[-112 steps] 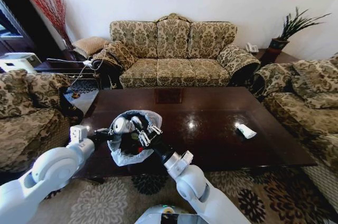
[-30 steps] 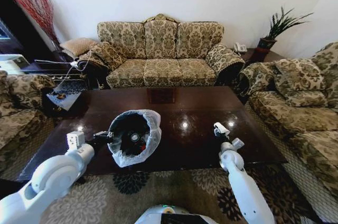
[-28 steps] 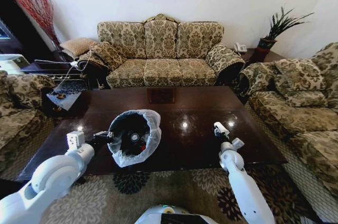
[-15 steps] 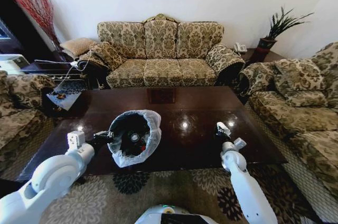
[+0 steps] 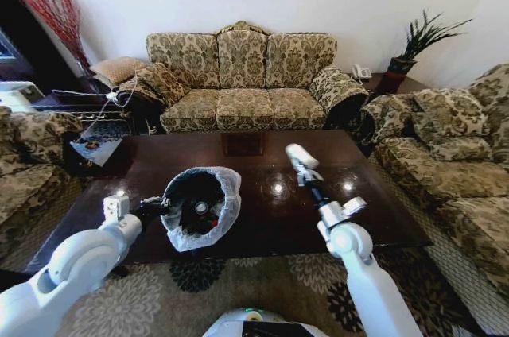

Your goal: Move to the front of the table and place the trash on the table into the trash bin.

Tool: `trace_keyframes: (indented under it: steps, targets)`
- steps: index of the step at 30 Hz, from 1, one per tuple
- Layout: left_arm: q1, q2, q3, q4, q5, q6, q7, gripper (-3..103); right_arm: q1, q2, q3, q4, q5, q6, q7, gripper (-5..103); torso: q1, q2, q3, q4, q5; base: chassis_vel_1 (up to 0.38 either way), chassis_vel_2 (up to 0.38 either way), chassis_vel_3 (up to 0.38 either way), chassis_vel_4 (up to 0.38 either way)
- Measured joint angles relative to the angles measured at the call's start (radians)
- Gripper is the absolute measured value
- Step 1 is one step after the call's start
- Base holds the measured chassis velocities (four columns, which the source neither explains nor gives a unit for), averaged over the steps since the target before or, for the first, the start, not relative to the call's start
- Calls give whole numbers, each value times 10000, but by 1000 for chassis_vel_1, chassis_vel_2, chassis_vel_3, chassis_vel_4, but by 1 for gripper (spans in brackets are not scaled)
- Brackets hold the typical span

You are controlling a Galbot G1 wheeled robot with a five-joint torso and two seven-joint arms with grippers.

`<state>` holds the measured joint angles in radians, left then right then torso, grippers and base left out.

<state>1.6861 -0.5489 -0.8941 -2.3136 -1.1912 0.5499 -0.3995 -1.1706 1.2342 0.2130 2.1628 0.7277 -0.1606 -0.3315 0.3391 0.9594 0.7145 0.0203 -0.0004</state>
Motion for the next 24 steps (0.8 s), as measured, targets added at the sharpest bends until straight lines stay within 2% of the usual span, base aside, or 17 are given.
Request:
trace_keyframes:
  steps: [2,4,11,12,13,16,19,21,22,23,24]
  targets:
    - [-50,97,-8,29,-65,1,-27,0,86,-90,-424,178,-109,-62,-1,0,0,0,0,1,2,0,0,0,0]
    - [-128,285,-12,43,-185,1,-45,0,459,-398,-1762,424,-596,-195,45,0,1,0,1,-1,3,0,0,0,0]
    - [-147,248,-41,-226,-204,-3,-31,0,1194,-432,-3275,-70,-1549,-260,75,-1,0,0,2,-1,4,0,0,0,0]
    - [-147,233,-65,-261,-204,-5,-25,0,1304,-385,-3367,-157,-1693,-271,84,4,1,0,2,0,4,0,0,0,0]
    - [-147,233,-65,-261,-204,-5,-25,0,1304,-385,-3367,-157,-1693,-271,84,4,1,0,2,0,4,0,0,0,0]
    - [-142,240,-163,-301,-208,-31,-7,0,1494,-390,-3500,-272,-1819,-322,163,20,0,0,2,0,5,0,0,0,0]
    - [-150,250,-163,-304,-214,-42,2,0,1511,-476,-3508,-274,-1822,-320,168,25,1,0,2,0,4,0,0,0,0]
    - [-186,222,-124,-304,-214,-48,3,0,1461,-549,-3502,-208,-1820,-302,169,37,1,0,2,0,5,0,0,0,0]
    - [-186,222,-124,-304,-214,-48,3,0,1461,-549,-3502,-208,-1820,-302,169,37,1,0,2,0,5,0,0,0,0]
    - [-194,194,-91,-294,-213,-50,7,0,1409,-592,-3474,-136,-1819,-257,158,41,1,0,2,-1,4,0,0,0,0]
    - [-212,110,-99,-267,-204,-51,7,0,1323,-641,-3362,-22,-1891,-58,70,52,0,0,2,0,5,0,0,0,0]
